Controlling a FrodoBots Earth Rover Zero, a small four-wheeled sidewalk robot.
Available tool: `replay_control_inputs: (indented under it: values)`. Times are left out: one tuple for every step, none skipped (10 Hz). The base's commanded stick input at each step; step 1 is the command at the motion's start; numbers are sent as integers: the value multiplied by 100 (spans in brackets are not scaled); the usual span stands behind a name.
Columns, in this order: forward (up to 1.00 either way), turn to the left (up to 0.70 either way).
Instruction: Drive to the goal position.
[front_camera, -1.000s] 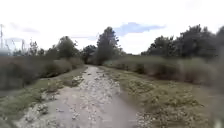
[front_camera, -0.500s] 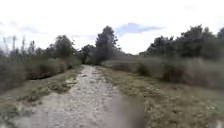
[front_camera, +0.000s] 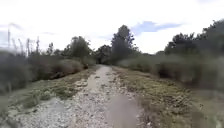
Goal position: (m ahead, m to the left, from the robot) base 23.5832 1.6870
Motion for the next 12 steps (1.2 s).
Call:
replay_control_inputs:
  values:
    - [85, 0]
    - [85, 0]
    - [85, 0]
    - [85, 0]
    - [85, 0]
    - [85, 0]
    - [85, 0]
    - [85, 0]
    - [85, 0]
    - [85, 0]
    - [85, 0]
    - [85, 0]
